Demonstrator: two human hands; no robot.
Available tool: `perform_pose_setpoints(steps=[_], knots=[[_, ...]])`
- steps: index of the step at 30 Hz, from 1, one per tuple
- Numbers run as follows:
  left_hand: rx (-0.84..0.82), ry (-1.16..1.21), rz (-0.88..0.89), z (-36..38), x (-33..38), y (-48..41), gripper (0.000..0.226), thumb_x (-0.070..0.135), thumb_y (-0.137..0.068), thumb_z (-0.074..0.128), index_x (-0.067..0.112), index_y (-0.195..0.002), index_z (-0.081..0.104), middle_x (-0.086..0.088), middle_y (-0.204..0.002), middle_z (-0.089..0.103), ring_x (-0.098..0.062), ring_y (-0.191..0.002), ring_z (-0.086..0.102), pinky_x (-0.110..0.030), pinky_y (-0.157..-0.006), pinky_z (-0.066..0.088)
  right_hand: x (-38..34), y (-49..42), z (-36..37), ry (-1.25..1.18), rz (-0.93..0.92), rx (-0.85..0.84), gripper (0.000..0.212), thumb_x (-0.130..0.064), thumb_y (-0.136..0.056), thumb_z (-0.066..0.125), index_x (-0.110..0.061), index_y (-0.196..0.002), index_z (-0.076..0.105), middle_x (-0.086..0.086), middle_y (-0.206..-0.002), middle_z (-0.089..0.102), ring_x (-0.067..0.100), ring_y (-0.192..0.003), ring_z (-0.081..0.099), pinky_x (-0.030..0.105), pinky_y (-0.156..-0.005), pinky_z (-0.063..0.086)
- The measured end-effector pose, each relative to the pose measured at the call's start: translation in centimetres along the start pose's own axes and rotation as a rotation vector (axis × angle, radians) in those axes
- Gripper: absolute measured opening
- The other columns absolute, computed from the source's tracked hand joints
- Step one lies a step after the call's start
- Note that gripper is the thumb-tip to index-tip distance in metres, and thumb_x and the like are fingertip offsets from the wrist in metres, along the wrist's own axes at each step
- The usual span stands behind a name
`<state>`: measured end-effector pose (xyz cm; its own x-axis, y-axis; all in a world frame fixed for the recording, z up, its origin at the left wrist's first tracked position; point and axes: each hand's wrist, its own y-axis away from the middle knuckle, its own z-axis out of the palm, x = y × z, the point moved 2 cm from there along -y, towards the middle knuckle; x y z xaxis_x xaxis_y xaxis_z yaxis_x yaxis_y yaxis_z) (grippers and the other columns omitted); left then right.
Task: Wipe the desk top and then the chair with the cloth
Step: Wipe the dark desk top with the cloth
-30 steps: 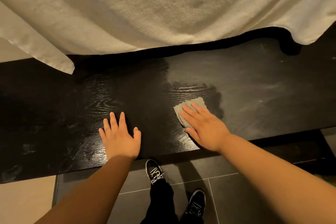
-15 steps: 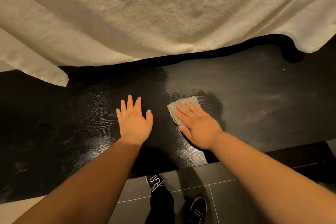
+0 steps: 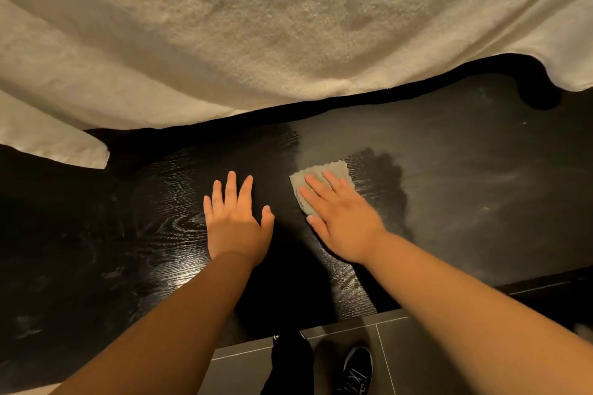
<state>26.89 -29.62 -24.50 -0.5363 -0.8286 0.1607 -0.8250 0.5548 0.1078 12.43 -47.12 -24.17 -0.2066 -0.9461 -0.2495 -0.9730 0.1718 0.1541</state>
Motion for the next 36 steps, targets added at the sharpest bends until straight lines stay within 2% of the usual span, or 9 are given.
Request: perform_pose_setpoints(steps=[2, 4, 8, 13, 16, 21, 25, 32, 36], knots=[[0.019, 0.005, 0.021, 0.1, -0.1, 0.1, 0.071, 0.054, -0.097, 0.042, 0.026, -0.161, 0.035, -0.006, -0.173, 0.020, -0.036, -0.158, 0.016, -0.056, -0.129, 0.013, 2.7, -0.2, -0.6, 0.040, -0.007, 0.036, 0.063, -0.048, -0.103, 0.034, -0.018, -0.158, 0.035, 0.005, -0.167, 0.028, 0.032, -0.154, 0.020, 0.049, -0.126, 0.016], [0.025, 0.013, 0.022, 0.1, -0.2, 0.0, 0.072, 0.056, -0.095, 0.038, 0.025, -0.161, 0.036, -0.007, -0.173, 0.022, -0.037, -0.158, 0.017, -0.056, -0.129, 0.014, 5.6, -0.5, -1.5, 0.013, 0.165, 0.065, 0.065, -0.049, -0.103, 0.030, -0.015, -0.159, 0.033, 0.007, -0.167, 0.026, 0.033, -0.155, 0.018, 0.054, -0.124, 0.023], [0.028, 0.002, 0.022, 0.0, -0.2, 0.0, 0.074, 0.058, -0.095, 0.035, 0.027, -0.162, 0.034, -0.005, -0.173, 0.019, -0.035, -0.159, 0.014, -0.055, -0.130, 0.011, 5.0, -1.9, -2.0, -0.063, 0.528, 0.147, 0.065, -0.047, -0.103, 0.022, -0.016, -0.161, 0.025, 0.007, -0.169, 0.018, 0.037, -0.155, 0.010, 0.051, -0.127, 0.011], [0.005, -0.014, 0.003, 0.0, -0.1, 0.1, 0.073, 0.059, -0.095, 0.037, 0.029, -0.162, 0.031, -0.003, -0.174, 0.016, -0.032, -0.160, 0.011, -0.053, -0.130, 0.008, -2.2, -2.7, -0.1, -0.022, 0.139, 0.020, 0.063, -0.044, -0.104, 0.024, -0.020, -0.162, 0.023, 0.004, -0.170, 0.018, 0.036, -0.156, 0.006, 0.049, -0.127, 0.006], [0.004, -0.012, -0.011, -0.1, 0.0, 0.2, 0.072, 0.056, -0.098, 0.046, 0.030, -0.162, 0.030, -0.001, -0.174, 0.014, -0.030, -0.160, 0.008, -0.051, -0.131, 0.005, -0.9, -2.2, -0.2, -0.011, -0.025, -0.012, 0.062, -0.044, -0.104, 0.031, -0.021, -0.161, 0.027, 0.002, -0.169, 0.021, 0.032, -0.156, 0.011, 0.048, -0.127, 0.012], [0.005, 0.027, -0.020, -0.6, 0.2, 0.1, 0.071, 0.056, -0.097, 0.046, 0.032, -0.162, 0.030, 0.000, -0.174, 0.015, -0.029, -0.161, 0.007, -0.050, -0.131, 0.005, 5.9, -1.3, -2.3, -0.046, 0.280, 0.060, 0.063, -0.045, -0.105, 0.025, -0.015, -0.161, 0.024, 0.005, -0.170, 0.014, 0.031, -0.157, 0.008, 0.050, -0.126, 0.016], [0.016, 0.036, -0.013, -0.6, 0.3, 0.1, 0.071, 0.055, -0.097, 0.047, 0.031, -0.162, 0.031, -0.001, -0.174, 0.016, -0.029, -0.161, 0.008, -0.051, -0.131, 0.006, 4.3, -2.2, -2.2, -0.034, 0.461, 0.105, 0.066, -0.043, -0.103, 0.020, -0.012, -0.161, 0.026, 0.011, -0.169, 0.017, 0.040, -0.155, 0.008, 0.051, -0.127, 0.010], [0.016, -0.009, -0.013, -0.5, 0.1, 0.0, 0.072, 0.056, -0.097, 0.047, 0.030, -0.162, 0.031, -0.002, -0.174, 0.016, -0.031, -0.160, 0.009, -0.052, -0.131, 0.007, -0.7, -3.6, -0.8, -0.020, -0.076, -0.065, 0.064, -0.045, -0.103, 0.024, -0.016, -0.160, 0.030, 0.007, -0.168, 0.022, 0.036, -0.156, 0.010, 0.049, -0.127, 0.007], [0.034, -0.021, 0.009, -0.6, 0.0, -0.1, 0.073, 0.055, -0.094, 0.050, 0.027, -0.160, 0.038, -0.006, -0.172, 0.024, -0.035, -0.158, 0.019, -0.056, -0.128, 0.016, 5.1, -3.3, -2.4, -0.024, -0.009, -0.049, 0.067, -0.051, -0.104, 0.025, -0.016, -0.162, 0.024, 0.007, -0.170, 0.013, 0.029, -0.158, 0.004, 0.050, -0.128, 0.006]])
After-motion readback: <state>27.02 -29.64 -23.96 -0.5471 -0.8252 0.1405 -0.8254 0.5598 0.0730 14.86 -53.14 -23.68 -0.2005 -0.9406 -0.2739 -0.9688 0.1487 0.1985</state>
